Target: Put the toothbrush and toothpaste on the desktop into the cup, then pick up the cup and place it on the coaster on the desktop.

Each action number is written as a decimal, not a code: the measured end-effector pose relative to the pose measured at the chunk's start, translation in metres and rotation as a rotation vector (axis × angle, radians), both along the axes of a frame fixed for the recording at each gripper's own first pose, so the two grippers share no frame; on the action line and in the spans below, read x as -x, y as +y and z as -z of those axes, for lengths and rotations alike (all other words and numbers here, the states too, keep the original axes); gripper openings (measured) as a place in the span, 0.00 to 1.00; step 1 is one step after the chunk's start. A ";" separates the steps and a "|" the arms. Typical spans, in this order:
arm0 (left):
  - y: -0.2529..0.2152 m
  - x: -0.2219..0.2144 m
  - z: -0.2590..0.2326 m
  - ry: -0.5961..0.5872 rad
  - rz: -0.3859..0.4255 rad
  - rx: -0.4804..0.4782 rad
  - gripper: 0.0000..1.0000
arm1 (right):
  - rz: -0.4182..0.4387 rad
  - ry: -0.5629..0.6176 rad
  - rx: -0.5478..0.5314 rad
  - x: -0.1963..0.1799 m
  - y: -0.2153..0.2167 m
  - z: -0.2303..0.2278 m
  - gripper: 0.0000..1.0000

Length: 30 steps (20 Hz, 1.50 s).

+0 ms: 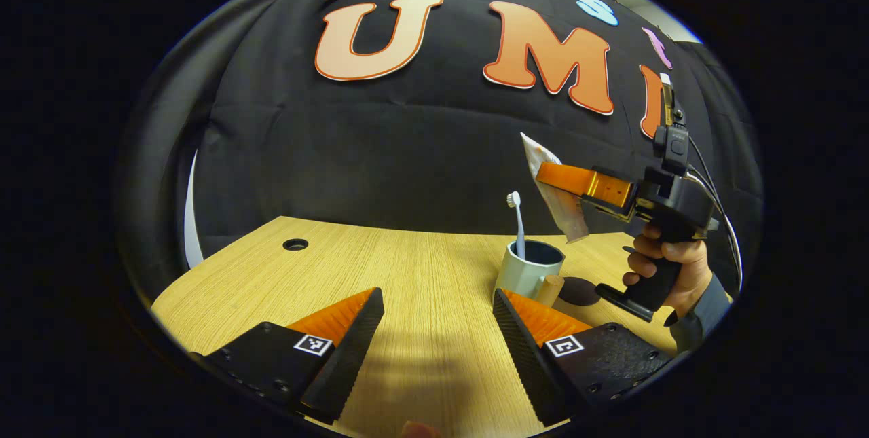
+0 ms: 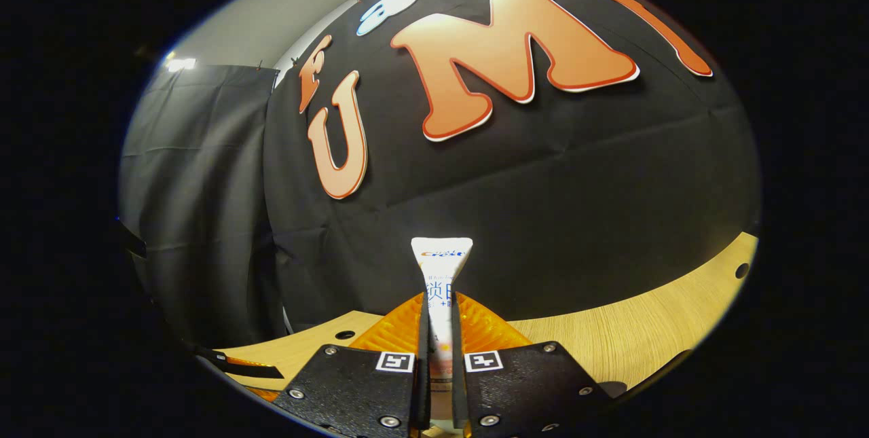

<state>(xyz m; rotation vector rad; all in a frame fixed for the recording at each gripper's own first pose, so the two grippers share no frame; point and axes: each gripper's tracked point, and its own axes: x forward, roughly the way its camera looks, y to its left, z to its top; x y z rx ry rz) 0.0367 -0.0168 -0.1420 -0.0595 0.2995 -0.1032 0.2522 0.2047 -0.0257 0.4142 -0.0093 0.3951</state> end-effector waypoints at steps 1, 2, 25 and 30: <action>0.000 0.001 0.002 0.004 0.000 0.001 0.98 | 0.004 0.007 -0.004 -0.004 0.001 0.006 0.13; 0.001 0.000 0.003 0.009 -0.003 0.000 0.98 | 0.006 0.014 -0.008 -0.008 0.002 0.011 0.12; -0.025 0.004 -0.003 0.059 0.036 0.054 0.98 | 0.047 -0.055 0.114 0.056 -0.056 -0.034 0.30; -0.052 -0.001 -0.023 0.048 0.095 0.031 0.97 | 0.057 -0.087 0.151 0.095 -0.087 -0.058 0.48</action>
